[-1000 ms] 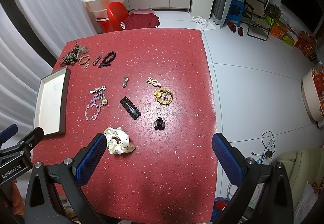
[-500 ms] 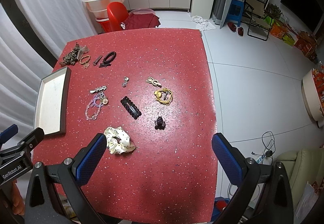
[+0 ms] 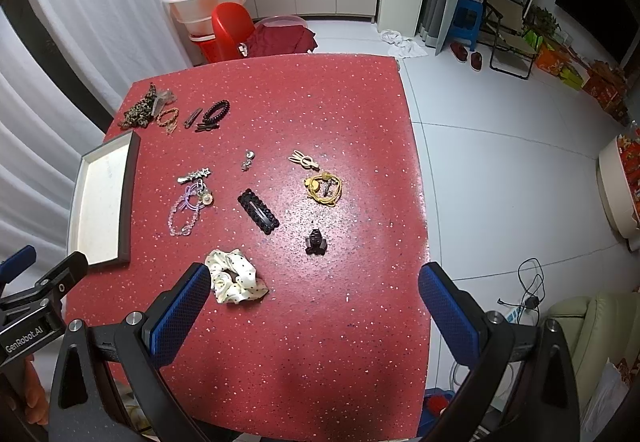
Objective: Organize jewelry
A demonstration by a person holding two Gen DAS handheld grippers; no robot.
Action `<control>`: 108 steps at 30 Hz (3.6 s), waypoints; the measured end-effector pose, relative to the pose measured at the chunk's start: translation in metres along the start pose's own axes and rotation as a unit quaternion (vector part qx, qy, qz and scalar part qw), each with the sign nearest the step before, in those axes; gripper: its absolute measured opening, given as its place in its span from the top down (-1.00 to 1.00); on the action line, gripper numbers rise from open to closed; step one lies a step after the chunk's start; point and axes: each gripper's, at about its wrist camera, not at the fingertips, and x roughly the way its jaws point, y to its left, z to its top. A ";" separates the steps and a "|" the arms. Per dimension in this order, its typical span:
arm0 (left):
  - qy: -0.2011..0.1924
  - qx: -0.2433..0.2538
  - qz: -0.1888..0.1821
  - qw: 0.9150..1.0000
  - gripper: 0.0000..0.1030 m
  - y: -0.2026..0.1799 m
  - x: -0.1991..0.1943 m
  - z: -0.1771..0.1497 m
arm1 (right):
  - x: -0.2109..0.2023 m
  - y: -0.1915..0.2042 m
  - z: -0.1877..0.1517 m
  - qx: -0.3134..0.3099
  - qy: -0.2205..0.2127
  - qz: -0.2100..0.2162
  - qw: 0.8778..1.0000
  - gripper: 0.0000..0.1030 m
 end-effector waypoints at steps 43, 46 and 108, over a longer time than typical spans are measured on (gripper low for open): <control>0.149 -0.007 -0.071 0.986 -1.00 -0.066 0.217 -0.052 | 0.220 -0.071 0.043 0.083 0.102 0.025 0.991 -0.85; 0.142 -0.003 -0.066 0.988 -1.00 -0.068 0.220 -0.052 | 0.231 -0.066 0.047 0.077 0.101 0.033 0.991 -0.64; 0.046 -0.028 -0.067 0.996 0.66 0.007 0.101 -0.017 | 0.117 -0.006 0.042 0.030 0.064 0.158 0.985 0.95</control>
